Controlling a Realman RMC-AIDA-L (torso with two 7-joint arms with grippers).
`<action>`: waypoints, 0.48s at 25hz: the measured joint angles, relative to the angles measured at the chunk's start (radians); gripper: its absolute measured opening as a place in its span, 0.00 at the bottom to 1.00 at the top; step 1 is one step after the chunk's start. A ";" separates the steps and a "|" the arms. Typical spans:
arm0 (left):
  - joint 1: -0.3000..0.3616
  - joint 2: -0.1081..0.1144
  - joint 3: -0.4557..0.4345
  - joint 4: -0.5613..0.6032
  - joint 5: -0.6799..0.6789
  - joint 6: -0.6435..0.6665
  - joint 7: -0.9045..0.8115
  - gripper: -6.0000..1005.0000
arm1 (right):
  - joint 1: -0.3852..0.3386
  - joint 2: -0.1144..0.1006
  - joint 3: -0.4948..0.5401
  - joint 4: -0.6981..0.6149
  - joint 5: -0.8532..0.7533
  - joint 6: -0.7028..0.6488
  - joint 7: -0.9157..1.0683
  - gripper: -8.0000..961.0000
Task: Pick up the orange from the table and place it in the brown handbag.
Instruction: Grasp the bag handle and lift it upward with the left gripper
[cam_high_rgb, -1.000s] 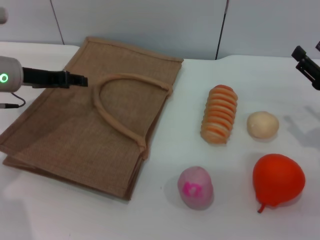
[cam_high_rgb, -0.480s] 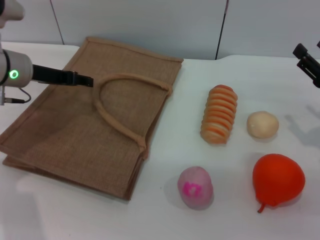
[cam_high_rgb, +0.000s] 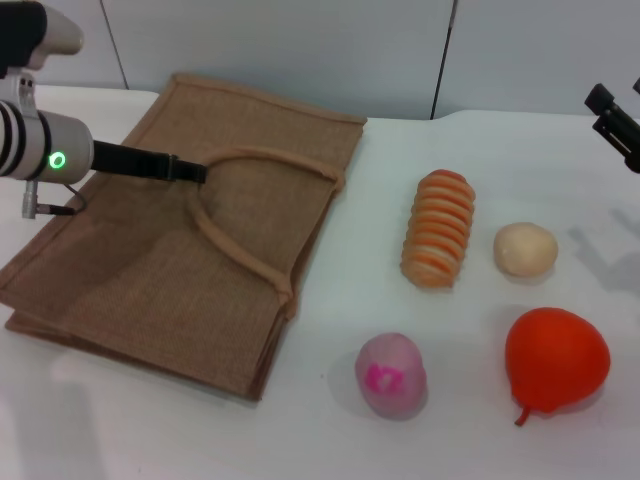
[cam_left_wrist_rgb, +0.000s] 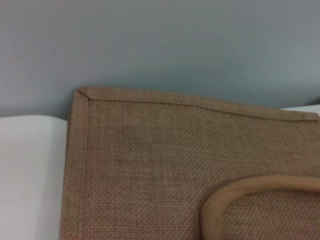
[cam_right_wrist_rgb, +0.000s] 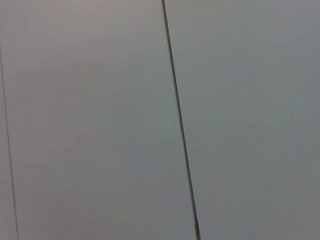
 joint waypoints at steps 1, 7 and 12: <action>-0.001 -0.002 0.000 -0.005 -0.001 0.010 0.010 0.62 | 0.000 0.000 0.000 0.000 0.000 0.000 0.000 0.77; -0.008 -0.010 0.000 -0.038 -0.003 0.057 0.045 0.61 | 0.000 0.000 0.003 0.000 0.000 0.000 0.000 0.77; -0.014 -0.021 0.000 -0.054 -0.003 0.088 0.074 0.61 | 0.002 0.001 0.003 0.000 0.000 0.000 0.000 0.77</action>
